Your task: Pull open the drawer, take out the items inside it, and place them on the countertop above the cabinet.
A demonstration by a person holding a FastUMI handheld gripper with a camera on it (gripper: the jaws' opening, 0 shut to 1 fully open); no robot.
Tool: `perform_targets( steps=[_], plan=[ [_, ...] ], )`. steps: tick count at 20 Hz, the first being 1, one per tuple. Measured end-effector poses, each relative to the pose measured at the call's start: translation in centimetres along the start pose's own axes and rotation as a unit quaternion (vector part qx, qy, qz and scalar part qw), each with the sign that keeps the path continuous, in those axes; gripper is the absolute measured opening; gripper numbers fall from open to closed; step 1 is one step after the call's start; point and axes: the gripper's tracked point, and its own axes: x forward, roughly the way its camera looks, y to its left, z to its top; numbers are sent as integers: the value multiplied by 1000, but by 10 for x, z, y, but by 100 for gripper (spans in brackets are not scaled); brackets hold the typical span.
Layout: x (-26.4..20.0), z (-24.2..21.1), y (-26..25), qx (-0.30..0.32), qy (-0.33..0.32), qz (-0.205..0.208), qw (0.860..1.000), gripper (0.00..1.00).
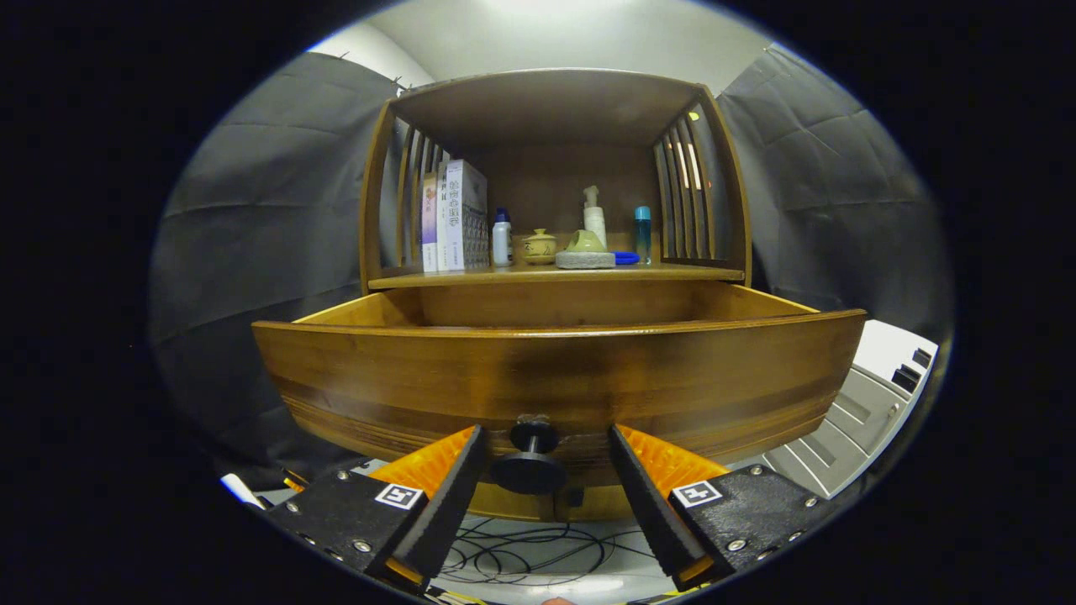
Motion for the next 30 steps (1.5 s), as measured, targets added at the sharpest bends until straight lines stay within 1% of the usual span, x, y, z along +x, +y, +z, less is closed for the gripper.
perform_targets(
  steps=[2,5,7,12,15,16,17,18,19,20,30],
  plan=[
    [4,-1,4,7,1,1,1000,94],
    [7,-1,6,-24,-10,-6,1000,95],
    [9,-2,7,-28,-12,-8,1000,95],
    [30,4,8,-17,-10,-13,1000,95],
    [45,9,10,-3,-5,-16,1000,95],
    [51,14,9,0,-13,-16,1000,95],
    [58,13,11,9,-5,-13,1000,95],
    [58,14,7,14,-8,-17,1000,94],
    [68,14,10,19,-5,-13,1000,96],
    [71,15,8,18,-8,-16,1000,94],
    [118,20,5,17,0,-25,1000,95]
  ],
)
